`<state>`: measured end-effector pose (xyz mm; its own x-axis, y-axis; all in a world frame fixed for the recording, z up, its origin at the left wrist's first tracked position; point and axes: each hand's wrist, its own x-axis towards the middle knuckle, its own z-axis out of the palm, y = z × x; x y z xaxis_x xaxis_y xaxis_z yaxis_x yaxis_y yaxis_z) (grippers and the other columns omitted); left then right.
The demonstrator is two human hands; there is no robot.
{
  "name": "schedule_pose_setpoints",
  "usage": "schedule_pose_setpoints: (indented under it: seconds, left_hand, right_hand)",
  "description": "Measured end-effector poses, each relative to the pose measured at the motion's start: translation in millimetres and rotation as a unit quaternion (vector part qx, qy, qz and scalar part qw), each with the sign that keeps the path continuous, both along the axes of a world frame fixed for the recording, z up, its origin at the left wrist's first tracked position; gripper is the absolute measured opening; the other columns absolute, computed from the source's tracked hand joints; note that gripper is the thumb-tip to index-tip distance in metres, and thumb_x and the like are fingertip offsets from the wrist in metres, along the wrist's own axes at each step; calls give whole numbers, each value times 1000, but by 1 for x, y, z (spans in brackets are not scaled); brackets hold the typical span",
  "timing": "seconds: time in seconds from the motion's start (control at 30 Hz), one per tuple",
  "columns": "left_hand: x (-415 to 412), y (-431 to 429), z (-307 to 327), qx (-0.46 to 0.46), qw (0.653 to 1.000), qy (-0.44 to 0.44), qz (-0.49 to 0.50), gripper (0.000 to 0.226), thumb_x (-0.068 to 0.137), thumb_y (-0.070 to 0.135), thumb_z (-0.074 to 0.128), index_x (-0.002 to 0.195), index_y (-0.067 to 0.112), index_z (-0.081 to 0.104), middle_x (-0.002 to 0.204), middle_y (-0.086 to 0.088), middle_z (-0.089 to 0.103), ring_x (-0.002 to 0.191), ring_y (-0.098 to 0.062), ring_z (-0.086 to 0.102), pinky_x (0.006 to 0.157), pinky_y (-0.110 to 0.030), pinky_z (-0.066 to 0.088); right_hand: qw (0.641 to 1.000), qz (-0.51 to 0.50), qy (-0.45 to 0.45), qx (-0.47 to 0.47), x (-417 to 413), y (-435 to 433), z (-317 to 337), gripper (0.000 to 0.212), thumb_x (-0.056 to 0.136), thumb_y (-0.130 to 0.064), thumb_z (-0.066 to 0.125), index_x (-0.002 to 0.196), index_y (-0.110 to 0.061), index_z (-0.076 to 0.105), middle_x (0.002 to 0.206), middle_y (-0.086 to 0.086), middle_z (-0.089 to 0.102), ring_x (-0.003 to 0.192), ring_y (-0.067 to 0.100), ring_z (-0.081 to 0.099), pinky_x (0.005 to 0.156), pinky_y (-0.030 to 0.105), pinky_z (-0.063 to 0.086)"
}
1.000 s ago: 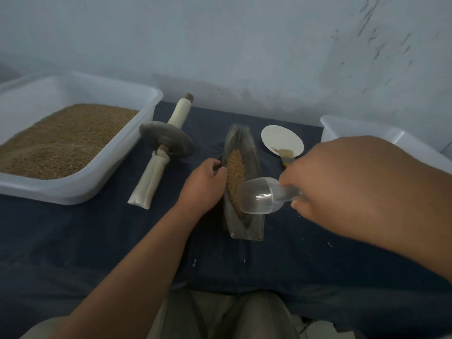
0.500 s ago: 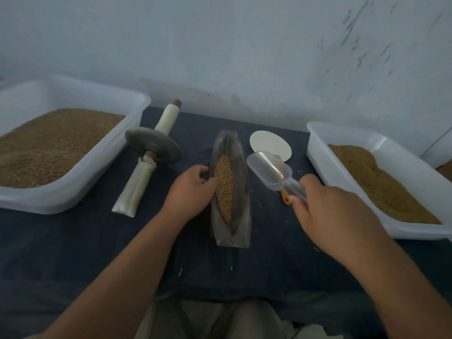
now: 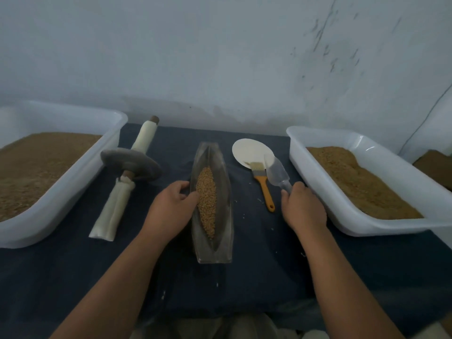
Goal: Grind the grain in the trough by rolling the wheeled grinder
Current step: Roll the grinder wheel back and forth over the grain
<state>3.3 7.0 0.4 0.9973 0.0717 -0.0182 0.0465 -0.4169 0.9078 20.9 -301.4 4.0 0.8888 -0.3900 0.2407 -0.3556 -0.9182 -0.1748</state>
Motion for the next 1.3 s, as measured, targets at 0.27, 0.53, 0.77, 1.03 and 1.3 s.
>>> schedule_pose_setpoints:
  seconds: [0.27,0.53,0.77,1.03,1.3]
  left_hand:
    - [-31,33,21,202,950,-161,173,32,96,61,59,121,41,60,85,19,64,74,1,62,63,-29,49]
    - [-15,98,16,421,890,92,151,63,89,55,78,123,8,52,110,-17,61,94,-34,63,82,-50,59]
    - [-4,99,7,341,926,52,155,22,101,43,61,101,21,58,82,-5,66,69,-25,66,67,-46,59]
    - [-15,85,46,319,924,-172,122,26,94,63,55,109,44,48,75,12,57,60,-14,57,56,-44,56]
    - [-25,63,93,438,859,-243,-101,20,89,57,62,101,44,53,80,19,58,68,-11,57,59,-32,47]
  right_hand:
    - [995,32,-85,27,-14,-6,0,60,101,-55,58,139,-8,55,121,12,64,107,30,65,85,41,54]
    - [950,176,-255,20,-21,17,3,42,102,-42,62,134,-15,60,123,0,65,117,19,54,99,36,48]
    - [928,266,-258,39,-24,29,9,28,101,-37,64,124,-21,63,116,-7,61,115,17,55,98,39,51]
    - [878,367,-304,-51,-17,81,92,84,93,-30,77,163,-17,33,171,11,26,160,32,18,129,50,23]
    - [862,448,-135,-195,-10,74,118,19,81,-38,75,89,-31,59,91,-11,62,108,23,68,109,44,47]
